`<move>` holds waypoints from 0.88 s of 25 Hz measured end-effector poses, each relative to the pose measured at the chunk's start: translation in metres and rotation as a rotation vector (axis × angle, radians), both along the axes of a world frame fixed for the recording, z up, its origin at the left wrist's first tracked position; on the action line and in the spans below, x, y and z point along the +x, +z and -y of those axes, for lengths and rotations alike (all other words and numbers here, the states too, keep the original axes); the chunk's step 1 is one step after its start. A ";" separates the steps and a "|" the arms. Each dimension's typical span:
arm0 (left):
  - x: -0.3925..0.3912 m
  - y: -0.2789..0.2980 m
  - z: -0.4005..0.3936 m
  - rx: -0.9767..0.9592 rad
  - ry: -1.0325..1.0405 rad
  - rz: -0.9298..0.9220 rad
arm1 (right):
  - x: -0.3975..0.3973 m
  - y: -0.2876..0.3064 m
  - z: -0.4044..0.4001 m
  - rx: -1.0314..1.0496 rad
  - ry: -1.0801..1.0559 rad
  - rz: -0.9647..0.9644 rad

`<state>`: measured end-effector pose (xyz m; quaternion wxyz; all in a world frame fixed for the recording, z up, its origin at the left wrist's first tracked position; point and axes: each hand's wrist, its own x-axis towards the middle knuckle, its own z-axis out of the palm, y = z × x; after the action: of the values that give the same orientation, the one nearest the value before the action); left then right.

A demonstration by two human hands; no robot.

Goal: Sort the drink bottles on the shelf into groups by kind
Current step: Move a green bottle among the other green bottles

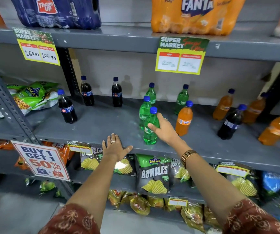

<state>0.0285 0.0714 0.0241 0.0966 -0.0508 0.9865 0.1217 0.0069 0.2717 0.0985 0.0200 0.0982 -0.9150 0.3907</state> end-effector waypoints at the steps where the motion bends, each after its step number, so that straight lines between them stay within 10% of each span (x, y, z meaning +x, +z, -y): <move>1: 0.002 0.000 -0.008 -0.006 -0.017 0.000 | 0.005 0.000 -0.011 0.012 -0.023 -0.007; 22: 0.001 -0.002 -0.166 -0.048 -0.413 -0.040 | 0.013 -0.009 -0.178 -0.111 -0.428 -0.110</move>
<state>0.0290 0.2377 0.0222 0.0989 0.1529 0.9803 0.0767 0.0203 0.4495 0.0900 0.1576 -0.0784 -0.8896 0.4215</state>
